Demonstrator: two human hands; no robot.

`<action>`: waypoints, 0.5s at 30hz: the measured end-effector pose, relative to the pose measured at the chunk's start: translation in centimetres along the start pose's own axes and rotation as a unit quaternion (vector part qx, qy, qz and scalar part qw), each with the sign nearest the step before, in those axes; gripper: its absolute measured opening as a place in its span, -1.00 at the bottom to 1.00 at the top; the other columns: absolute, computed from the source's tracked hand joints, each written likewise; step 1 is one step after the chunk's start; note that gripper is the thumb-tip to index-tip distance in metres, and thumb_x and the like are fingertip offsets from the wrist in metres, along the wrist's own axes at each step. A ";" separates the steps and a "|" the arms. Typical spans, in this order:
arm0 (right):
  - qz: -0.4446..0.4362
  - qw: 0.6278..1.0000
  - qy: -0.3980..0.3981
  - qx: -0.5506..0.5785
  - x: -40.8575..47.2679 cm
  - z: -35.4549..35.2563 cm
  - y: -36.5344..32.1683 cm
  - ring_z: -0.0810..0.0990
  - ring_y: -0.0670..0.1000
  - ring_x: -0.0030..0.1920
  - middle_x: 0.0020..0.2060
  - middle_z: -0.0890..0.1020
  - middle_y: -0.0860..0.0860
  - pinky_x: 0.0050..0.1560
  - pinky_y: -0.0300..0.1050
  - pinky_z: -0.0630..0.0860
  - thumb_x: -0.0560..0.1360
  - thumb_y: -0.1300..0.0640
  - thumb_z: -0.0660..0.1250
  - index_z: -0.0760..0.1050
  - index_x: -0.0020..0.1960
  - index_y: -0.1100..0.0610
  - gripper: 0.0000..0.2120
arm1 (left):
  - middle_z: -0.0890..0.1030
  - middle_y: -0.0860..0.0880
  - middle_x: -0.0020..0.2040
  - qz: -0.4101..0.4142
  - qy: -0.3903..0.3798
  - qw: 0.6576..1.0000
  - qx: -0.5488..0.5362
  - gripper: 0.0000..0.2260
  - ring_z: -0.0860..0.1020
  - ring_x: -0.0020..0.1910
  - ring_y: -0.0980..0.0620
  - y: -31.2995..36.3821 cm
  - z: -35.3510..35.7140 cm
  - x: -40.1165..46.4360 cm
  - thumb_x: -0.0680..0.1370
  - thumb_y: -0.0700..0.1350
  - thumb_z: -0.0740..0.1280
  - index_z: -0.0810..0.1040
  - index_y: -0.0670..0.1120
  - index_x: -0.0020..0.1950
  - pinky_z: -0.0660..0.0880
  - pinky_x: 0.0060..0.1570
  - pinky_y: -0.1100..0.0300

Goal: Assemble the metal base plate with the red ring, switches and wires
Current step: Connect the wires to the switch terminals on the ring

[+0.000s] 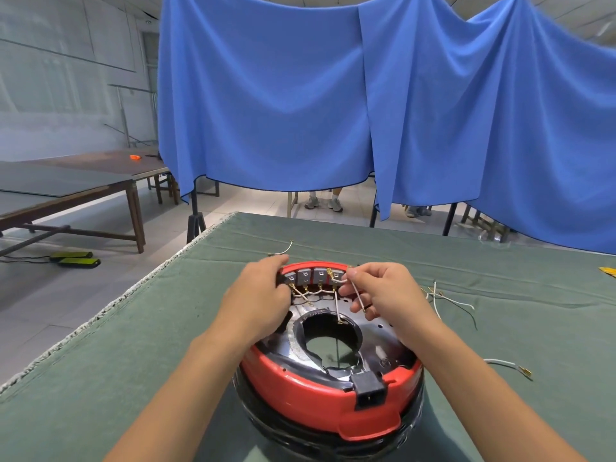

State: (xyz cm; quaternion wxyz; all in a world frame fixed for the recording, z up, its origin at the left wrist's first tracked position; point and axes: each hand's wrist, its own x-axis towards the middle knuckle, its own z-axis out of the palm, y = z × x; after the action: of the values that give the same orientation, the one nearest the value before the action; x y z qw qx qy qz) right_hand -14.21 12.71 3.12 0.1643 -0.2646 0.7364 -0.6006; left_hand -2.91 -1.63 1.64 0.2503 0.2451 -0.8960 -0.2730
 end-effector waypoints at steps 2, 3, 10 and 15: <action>0.009 1.000 0.000 -0.018 0.0 0.2 -0.1 0.47 -0.13 -0.59 -0.37 0.62 0.06 -0.62 -0.32 0.29 0.58 0.25 0.24 0.55 -0.18 0.25 -0.80 | 0.48 0.01 0.35 0.023 -0.033 0.999 0.013 -0.53 0.37 0.36 -0.01 0.0 -0.1 -0.1 0.49 -0.25 0.16 0.40 0.02 0.38 0.35 0.31 0.02; 0.014 0.999 0.000 -0.031 0.0 0.3 -0.2 0.47 -0.12 -0.59 -0.38 0.61 0.06 -0.62 -0.32 0.29 0.57 0.26 0.23 0.54 -0.20 0.24 -0.80 | 0.50 0.00 0.32 0.030 -0.040 0.999 0.021 -0.54 0.37 0.35 -0.01 0.0 -0.2 -0.2 0.47 -0.26 0.14 0.42 0.02 0.35 0.37 0.28 0.02; 0.079 0.985 -0.016 -0.153 -0.1 1.3 -0.9 0.39 -0.07 -0.53 -0.44 0.55 0.00 -0.55 -0.30 0.25 0.52 0.15 0.34 0.63 -0.20 0.25 -0.79 | 0.31 0.07 0.39 0.055 -0.087 0.985 0.141 -0.52 0.29 0.20 -0.09 0.5 -0.3 -1.5 0.49 -0.19 0.16 0.26 0.01 0.41 0.32 0.20 0.06; 0.147 0.975 0.010 -0.164 1.0 2.0 -2.0 0.17 -0.09 -0.67 -0.56 0.29 0.02 -0.60 -0.36 0.08 0.47 0.16 0.41 0.62 -0.06 0.35 -0.78 | 0.27 -0.05 0.30 0.042 -0.056 0.981 0.181 -0.58 0.28 0.22 -0.12 1.1 -0.3 -1.7 0.52 -0.11 0.20 0.27 -0.02 0.38 0.29 0.16 0.07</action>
State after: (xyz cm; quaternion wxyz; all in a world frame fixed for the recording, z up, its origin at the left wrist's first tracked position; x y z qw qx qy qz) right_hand -13.52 10.20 4.73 0.1976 -0.1706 0.8573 -0.4438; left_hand -1.77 0.06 1.99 0.1622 0.2329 -0.9526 -0.1093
